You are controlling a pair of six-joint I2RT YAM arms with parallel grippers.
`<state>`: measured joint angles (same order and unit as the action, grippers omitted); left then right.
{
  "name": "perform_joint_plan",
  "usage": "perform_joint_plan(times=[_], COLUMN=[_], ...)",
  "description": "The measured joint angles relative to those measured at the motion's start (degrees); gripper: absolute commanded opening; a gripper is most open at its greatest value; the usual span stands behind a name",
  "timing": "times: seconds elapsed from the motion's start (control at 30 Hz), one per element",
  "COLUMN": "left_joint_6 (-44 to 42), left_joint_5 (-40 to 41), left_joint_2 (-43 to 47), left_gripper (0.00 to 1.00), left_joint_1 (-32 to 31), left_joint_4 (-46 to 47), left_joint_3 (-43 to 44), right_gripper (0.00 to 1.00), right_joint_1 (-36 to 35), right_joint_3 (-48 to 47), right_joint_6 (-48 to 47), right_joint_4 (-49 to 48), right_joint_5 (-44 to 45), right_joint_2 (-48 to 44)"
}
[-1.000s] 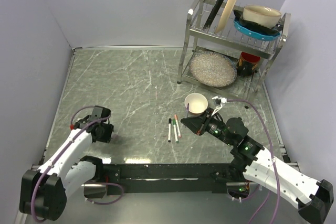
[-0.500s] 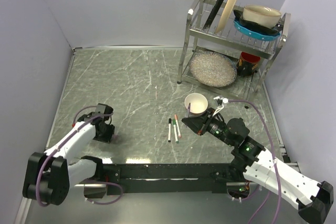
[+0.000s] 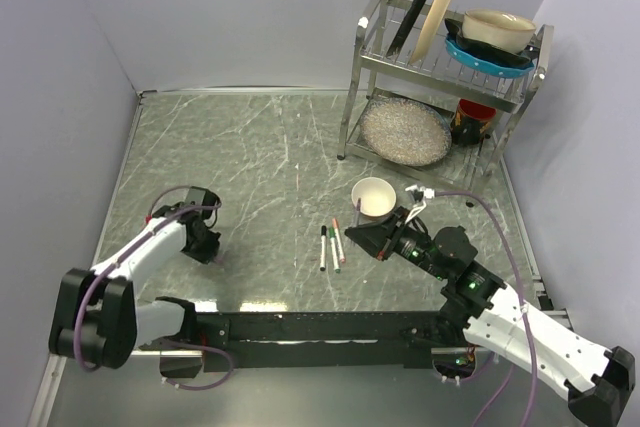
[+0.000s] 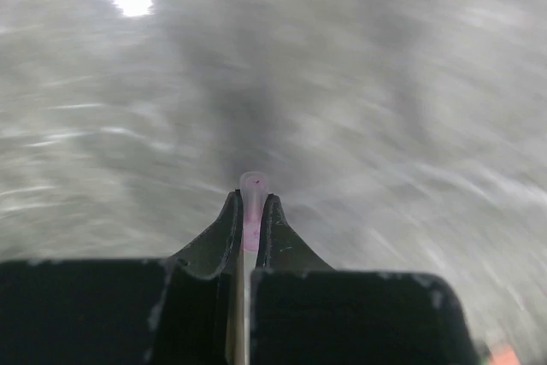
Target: Insert the pens into the pen caps
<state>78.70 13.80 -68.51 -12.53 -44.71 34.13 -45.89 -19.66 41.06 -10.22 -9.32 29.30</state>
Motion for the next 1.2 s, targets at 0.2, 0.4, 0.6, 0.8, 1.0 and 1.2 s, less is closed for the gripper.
perform_joint_plan(times=[0.2,0.4,0.6,0.8,1.0,1.2], left_joint_6=[-11.0,-17.9,-21.0,-22.1,-22.3,-22.3], left_joint_5=[-5.1,-19.3,-32.7,-37.2,-37.7,-37.0], left_joint_2=[18.1,29.2,26.7,26.1,26.6,26.7], left_gripper=[0.01,0.01,0.01,0.01,0.01,0.01], left_joint_1=[-4.8,-7.0,-12.1,-20.6,-24.7,-26.4], left_joint_4=[11.5,29.4,44.8,55.7,63.6,67.1], left_joint_3=[0.4,-0.2,-3.2,-4.9,-6.1,-6.9], right_gripper=[0.00,0.00,0.00,0.00,0.00,0.00], right_joint_1=[0.0,-0.4,-2.8,-6.8,-9.0,-10.1], right_joint_3=[1.4,1.5,2.4,2.6,2.6,2.6], right_joint_6=[0.7,1.3,1.3,1.3,1.6,1.9], right_joint_4=[-5.7,-10.6,-16.9,-20.9,-23.7,-25.1], right_joint_5=[-8.4,-13.7,-17.0,-17.2,-16.6,-15.6], right_joint_2=[5.7,9.4,12.4,15.8,19.7,20.4])
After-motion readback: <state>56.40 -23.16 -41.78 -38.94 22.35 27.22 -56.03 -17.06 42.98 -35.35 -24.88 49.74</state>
